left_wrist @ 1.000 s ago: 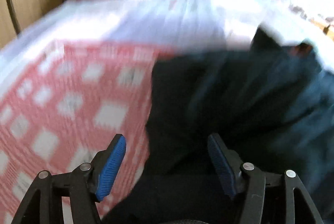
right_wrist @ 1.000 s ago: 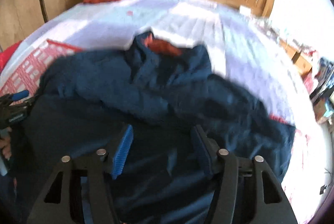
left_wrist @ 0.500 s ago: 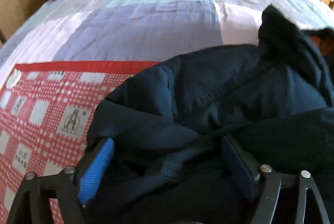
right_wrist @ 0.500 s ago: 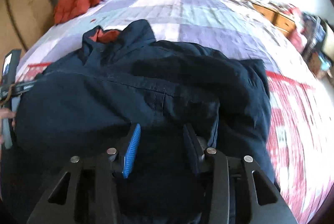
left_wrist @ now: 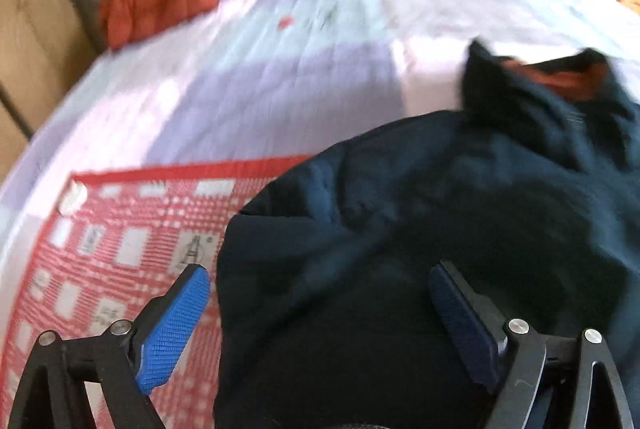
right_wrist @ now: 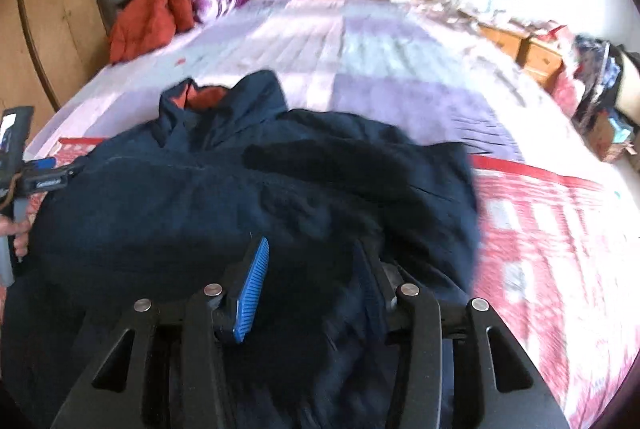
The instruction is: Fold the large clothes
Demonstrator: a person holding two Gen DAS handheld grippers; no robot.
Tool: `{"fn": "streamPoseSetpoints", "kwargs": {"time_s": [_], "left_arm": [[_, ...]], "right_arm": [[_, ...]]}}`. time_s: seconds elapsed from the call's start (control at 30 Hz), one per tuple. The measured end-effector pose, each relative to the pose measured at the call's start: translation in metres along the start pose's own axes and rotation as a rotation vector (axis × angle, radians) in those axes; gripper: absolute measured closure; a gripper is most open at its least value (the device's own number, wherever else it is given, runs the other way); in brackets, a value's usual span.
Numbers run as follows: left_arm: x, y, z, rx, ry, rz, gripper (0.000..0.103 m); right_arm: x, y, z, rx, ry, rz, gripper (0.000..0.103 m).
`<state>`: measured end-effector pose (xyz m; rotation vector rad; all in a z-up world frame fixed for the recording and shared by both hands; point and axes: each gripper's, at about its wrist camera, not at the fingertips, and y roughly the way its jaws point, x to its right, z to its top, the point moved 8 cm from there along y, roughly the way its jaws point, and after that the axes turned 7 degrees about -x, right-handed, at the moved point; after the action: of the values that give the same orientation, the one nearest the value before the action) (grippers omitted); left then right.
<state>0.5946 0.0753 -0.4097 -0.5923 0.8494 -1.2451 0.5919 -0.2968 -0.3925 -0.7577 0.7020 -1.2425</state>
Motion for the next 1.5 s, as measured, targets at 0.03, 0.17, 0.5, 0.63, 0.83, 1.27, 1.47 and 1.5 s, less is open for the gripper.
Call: {"fn": "streamPoseSetpoints", "kwargs": {"time_s": [0.03,0.17,0.5,0.63,0.83,1.27,1.47,1.5], "left_arm": [[0.005,-0.007,-0.011,0.020,0.035,0.006,0.010],[-0.002,0.022,-0.037,-0.075,-0.012,-0.053,0.006],[0.027,-0.069,-0.031,0.095,0.078,-0.032,0.007],[0.072,-0.081,-0.039,0.095,0.138,-0.098,0.007],[0.083,-0.030,-0.060,-0.036,0.119,-0.159,0.000],[0.073,-0.080,-0.043,0.076,0.089,-0.134,0.002],[0.134,-0.068,0.001,0.045,0.065,-0.186,0.001],[0.137,-0.054,0.001,0.004,0.080,-0.147,0.001]], "right_arm": [[0.012,0.000,-0.011,-0.017,0.012,-0.033,0.035],[0.053,0.011,-0.041,-0.075,0.163,0.042,0.020],[0.014,-0.045,-0.026,0.063,0.008,-0.066,0.021],[-0.031,-0.045,-0.021,0.062,-0.083,0.014,0.031],[-0.027,0.008,-0.043,-0.085,-0.129,0.063,0.067],[-0.027,-0.020,-0.030,-0.037,-0.058,0.001,0.096],[-0.107,-0.007,0.009,-0.013,-0.156,0.051,0.029],[-0.114,0.002,0.016,-0.019,-0.164,0.037,0.029]]}}
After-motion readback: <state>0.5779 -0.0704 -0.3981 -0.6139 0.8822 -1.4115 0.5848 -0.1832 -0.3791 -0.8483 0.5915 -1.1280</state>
